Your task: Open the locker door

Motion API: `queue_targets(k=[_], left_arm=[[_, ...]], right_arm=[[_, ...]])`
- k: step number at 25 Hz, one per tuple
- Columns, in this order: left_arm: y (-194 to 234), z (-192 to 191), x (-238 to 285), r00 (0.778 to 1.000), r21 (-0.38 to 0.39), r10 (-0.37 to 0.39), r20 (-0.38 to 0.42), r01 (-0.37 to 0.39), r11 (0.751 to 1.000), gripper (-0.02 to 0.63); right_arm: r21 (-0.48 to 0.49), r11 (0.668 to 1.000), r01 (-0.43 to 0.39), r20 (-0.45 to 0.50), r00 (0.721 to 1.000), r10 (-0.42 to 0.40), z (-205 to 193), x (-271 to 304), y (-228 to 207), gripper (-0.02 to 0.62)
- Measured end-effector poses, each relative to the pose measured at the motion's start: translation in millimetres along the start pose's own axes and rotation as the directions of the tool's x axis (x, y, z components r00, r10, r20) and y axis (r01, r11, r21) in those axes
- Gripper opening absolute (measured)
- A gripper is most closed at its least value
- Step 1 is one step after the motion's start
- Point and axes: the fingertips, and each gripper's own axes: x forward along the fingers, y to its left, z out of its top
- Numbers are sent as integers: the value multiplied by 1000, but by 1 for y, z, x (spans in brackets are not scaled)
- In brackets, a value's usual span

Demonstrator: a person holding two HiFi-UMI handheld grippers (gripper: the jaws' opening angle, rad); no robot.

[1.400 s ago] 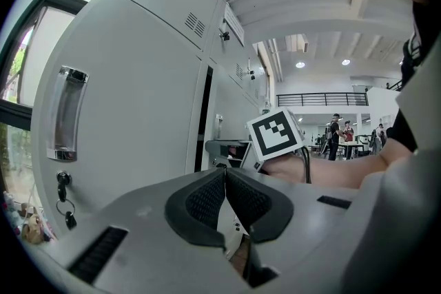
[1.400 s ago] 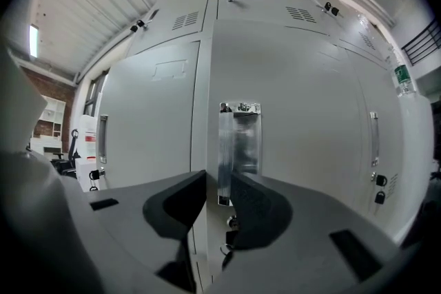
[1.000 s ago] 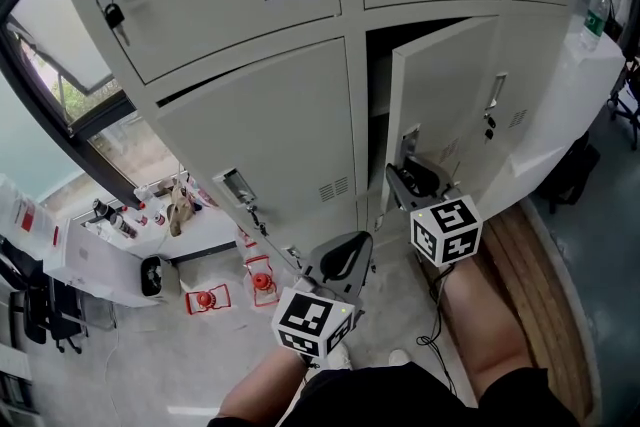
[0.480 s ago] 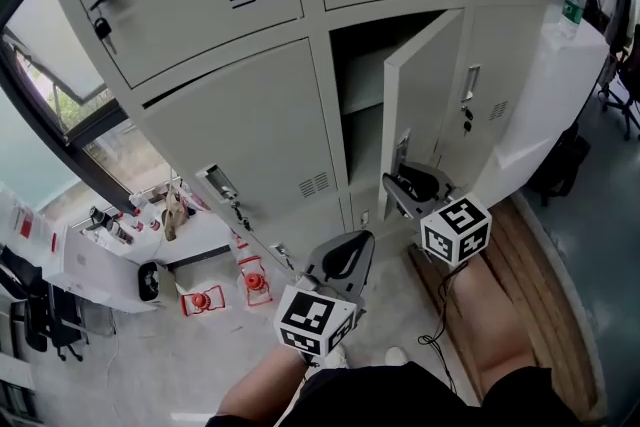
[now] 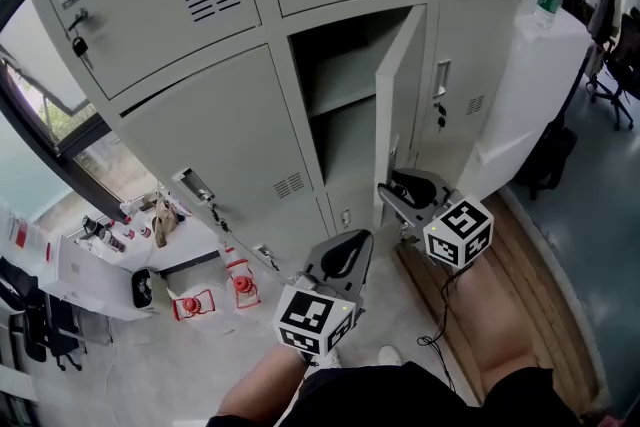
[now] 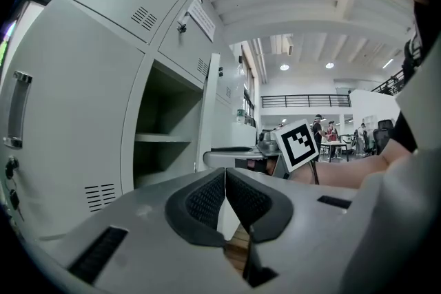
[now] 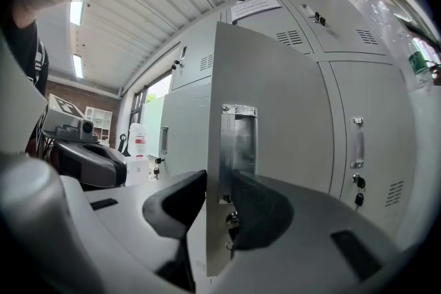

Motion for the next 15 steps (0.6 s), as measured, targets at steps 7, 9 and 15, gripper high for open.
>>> queue_targets(k=[7, 9, 15], left_arm=[[-31, -3, 19, 1000, 0, -28, 3, 28, 1000, 17], [-39, -3, 24, 999, 0, -35, 4, 35, 999, 17], [-58, -3, 35, 999, -2, -54, 10, 54, 999, 17]], right_arm=[[-13, 1000, -17, 3, 1000, 17, -4, -34, -11, 178], [-16, 1000, -16, 3, 1000, 16, -5, -42, -14, 181], [-33, 999, 15, 0, 1000, -15, -7, -66, -24, 181]])
